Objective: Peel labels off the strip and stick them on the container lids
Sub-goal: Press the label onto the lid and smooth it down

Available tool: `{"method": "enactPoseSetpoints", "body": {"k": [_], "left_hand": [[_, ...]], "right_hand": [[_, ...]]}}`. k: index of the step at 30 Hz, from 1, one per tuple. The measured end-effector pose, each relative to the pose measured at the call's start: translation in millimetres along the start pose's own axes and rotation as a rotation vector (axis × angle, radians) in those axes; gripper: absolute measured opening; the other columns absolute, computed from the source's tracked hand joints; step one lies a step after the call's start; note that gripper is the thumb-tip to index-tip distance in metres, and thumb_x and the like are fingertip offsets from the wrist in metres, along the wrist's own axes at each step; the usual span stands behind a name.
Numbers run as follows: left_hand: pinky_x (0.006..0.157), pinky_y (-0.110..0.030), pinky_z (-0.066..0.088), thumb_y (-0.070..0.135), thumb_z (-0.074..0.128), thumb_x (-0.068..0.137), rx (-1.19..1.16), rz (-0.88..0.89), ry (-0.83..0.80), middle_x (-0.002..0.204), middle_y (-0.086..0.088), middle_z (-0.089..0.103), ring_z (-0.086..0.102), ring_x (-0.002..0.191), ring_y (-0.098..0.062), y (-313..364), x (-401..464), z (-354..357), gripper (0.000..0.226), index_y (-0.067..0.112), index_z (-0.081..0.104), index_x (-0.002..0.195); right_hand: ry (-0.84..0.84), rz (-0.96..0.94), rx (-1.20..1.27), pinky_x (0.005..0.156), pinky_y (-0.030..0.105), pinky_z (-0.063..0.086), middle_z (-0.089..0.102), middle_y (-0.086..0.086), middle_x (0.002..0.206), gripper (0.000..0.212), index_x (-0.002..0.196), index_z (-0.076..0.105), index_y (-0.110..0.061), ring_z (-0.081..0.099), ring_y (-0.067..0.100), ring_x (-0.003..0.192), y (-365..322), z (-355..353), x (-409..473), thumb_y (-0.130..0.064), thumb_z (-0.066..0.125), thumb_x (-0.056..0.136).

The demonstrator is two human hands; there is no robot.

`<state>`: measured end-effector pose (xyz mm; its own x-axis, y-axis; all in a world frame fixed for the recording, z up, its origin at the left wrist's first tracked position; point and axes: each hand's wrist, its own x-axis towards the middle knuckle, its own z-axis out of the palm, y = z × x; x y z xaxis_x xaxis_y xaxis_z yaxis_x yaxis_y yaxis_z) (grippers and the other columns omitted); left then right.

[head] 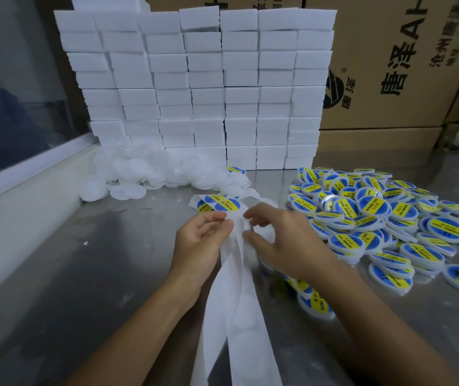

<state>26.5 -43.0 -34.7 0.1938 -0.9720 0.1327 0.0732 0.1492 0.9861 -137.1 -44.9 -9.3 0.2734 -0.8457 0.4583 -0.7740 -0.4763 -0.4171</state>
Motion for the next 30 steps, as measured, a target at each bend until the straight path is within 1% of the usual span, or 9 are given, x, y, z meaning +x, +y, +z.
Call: {"method": "enactPoseSetpoints", "body": {"k": [3,7,9,13,16,21,24,28,30], "left_hand": [[0.063,-0.014,0.053,0.008,0.079,0.077,-0.067,0.019,0.022,0.084,0.003,0.077,0.072,0.076,-0.006,1.4,-1.9,0.6,0.017,0.015,0.068,0.089],[0.07,-0.021,0.057,-0.006,0.073,0.077,-0.143,-0.006,0.041,0.088,-0.003,0.077,0.073,0.08,-0.014,2.0,-0.1,-0.7,0.026,0.01,0.064,0.096],[0.078,-0.027,0.057,-0.007,0.071,0.079,-0.14,-0.035,0.012,0.089,-0.004,0.077,0.073,0.085,-0.018,2.2,1.5,-0.2,0.029,0.014,0.068,0.099],[0.079,-0.023,0.054,-0.008,0.066,0.082,-0.062,-0.035,-0.036,0.089,0.003,0.077,0.072,0.087,-0.011,3.1,-2.8,4.2,0.036,0.027,0.074,0.083],[0.084,-0.025,0.053,-0.008,0.061,0.085,0.028,0.004,-0.055,0.093,0.002,0.076,0.069,0.089,-0.011,5.7,-6.9,6.9,0.038,0.028,0.074,0.086],[0.068,-0.008,0.048,-0.014,0.054,0.086,0.142,0.14,-0.128,0.084,0.003,0.072,0.062,0.07,0.002,14.7,-10.7,7.6,0.041,0.023,0.071,0.089],[0.066,-0.007,0.046,-0.017,0.052,0.086,0.183,0.203,-0.161,0.077,0.009,0.07,0.059,0.064,0.004,16.4,-11.0,6.3,0.045,0.024,0.071,0.086],[0.064,-0.007,0.045,-0.017,0.051,0.087,0.225,0.248,-0.187,0.075,0.01,0.068,0.057,0.061,0.005,15.7,-10.1,5.2,0.044,0.023,0.071,0.088],[0.064,-0.007,0.045,-0.013,0.054,0.088,0.217,0.265,-0.194,0.074,0.014,0.069,0.056,0.061,0.005,15.4,-10.0,5.2,0.039,0.022,0.072,0.089]], "right_hand": [[-0.019,-0.066,0.082,0.088,0.036,0.049,0.072,-0.012,0.099,0.021,0.11,0.068,-0.025,0.065,0.006,0.095,-6.1,5.0,-2.4,-0.031,0.061,0.092],[0.061,-0.109,0.115,0.08,0.036,0.051,0.073,-0.01,0.089,0.018,0.107,0.071,-0.021,0.067,0.006,0.084,-11.4,6.1,-2.9,-0.027,0.063,0.091],[0.109,-0.14,0.094,0.076,0.037,0.051,0.072,-0.008,0.086,0.017,0.106,0.072,-0.019,0.066,0.009,0.079,-9.9,5.4,-2.4,-0.025,0.064,0.091],[0.164,-0.173,0.074,0.069,0.041,0.051,0.069,-0.002,0.086,0.014,0.101,0.075,-0.018,0.064,0.014,0.074,-5.5,3.6,-1.0,-0.021,0.067,0.09],[0.201,-0.215,0.045,0.063,0.042,0.051,0.067,0.001,0.083,0.008,0.091,0.076,-0.016,0.063,0.018,0.071,-3.3,3.1,0.3,-0.018,0.069,0.088],[0.255,-0.287,-0.035,0.064,0.044,0.05,0.068,0.005,0.084,0.007,0.087,0.075,-0.009,0.063,0.027,0.069,-3.6,3.8,1.4,-0.013,0.07,0.088],[0.262,-0.299,-0.076,0.063,0.044,0.048,0.067,0.007,0.083,0.009,0.086,0.073,-0.008,0.063,0.029,0.068,-4.3,4.6,1.7,-0.013,0.066,0.089],[0.264,-0.29,-0.075,0.064,0.043,0.047,0.066,0.007,0.082,0.011,0.087,0.071,-0.007,0.062,0.028,0.067,-5.1,5.1,1.6,-0.015,0.063,0.091],[0.273,-0.288,-0.081,0.063,0.043,0.046,0.064,0.007,0.081,0.013,0.086,0.07,-0.006,0.061,0.028,0.066,-5.5,5.9,2.4,-0.015,0.062,0.091]]}}
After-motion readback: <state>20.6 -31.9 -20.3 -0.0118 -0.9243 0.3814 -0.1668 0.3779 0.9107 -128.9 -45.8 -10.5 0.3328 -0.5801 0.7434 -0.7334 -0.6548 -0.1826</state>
